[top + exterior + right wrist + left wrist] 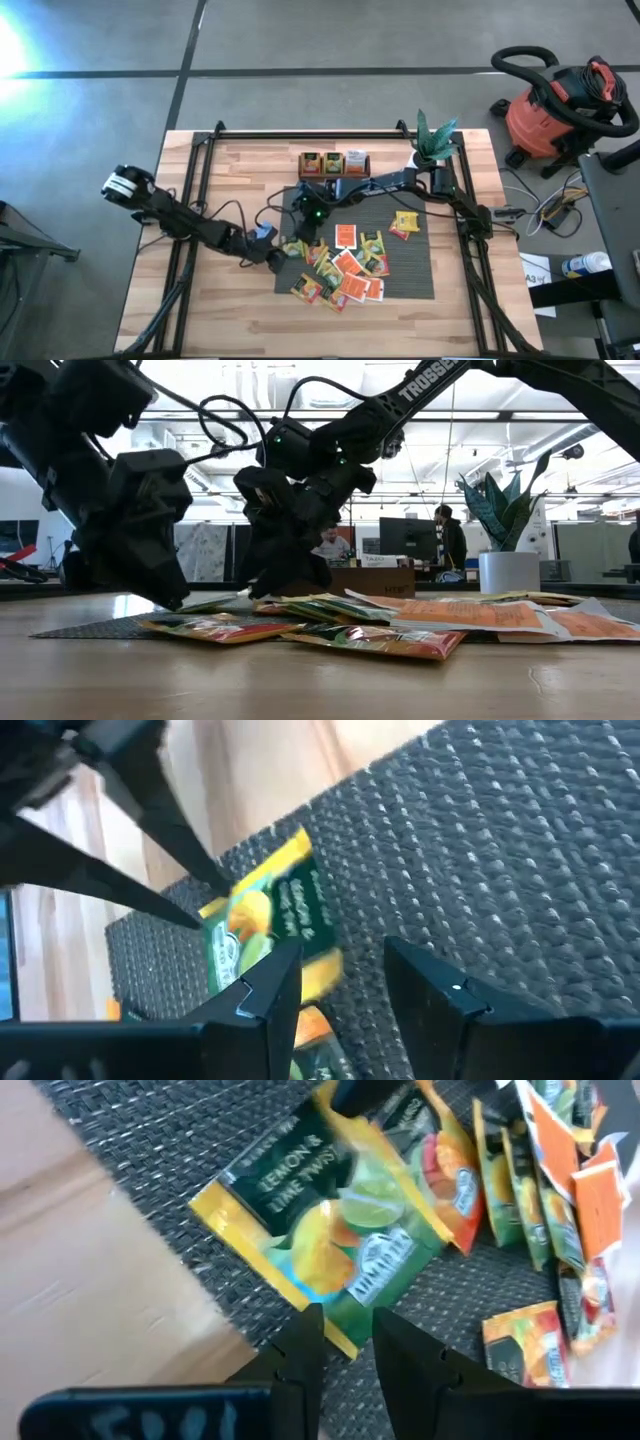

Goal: Pick & Place Tea
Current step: Put the yellow tea bag into the middle section of the wooden organizer

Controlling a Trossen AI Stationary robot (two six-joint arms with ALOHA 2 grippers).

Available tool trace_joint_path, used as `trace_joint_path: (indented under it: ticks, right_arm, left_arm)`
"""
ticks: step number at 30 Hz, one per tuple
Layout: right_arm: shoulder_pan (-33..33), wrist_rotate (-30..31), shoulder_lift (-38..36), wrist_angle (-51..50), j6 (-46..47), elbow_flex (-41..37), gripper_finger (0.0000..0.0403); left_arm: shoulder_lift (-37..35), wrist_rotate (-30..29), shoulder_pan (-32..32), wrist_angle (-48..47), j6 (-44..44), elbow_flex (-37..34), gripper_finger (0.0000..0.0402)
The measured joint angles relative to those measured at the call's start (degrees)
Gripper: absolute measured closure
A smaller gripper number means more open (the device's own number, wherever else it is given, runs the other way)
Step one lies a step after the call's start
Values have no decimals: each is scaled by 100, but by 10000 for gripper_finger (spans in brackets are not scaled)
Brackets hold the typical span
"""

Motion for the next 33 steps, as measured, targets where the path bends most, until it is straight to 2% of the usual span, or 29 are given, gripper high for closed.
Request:
trace_joint_path:
  ticks: [9,17,25,33]
  right_arm:
    - [21,-21,9,16,1,0,261]
    - [21,-24,-4,-615,20,11,261]
    - [53,-160,2,-229,96,4,262]
    - [174,-178,4,-138,150,4,285]
  left_arm:
    - [267,-106,159,334,39,11,317]
    - [311,-119,192,381,35,11,317]
    - [313,-222,192,444,17,4,317]
    - [318,-259,192,494,37,2,317]
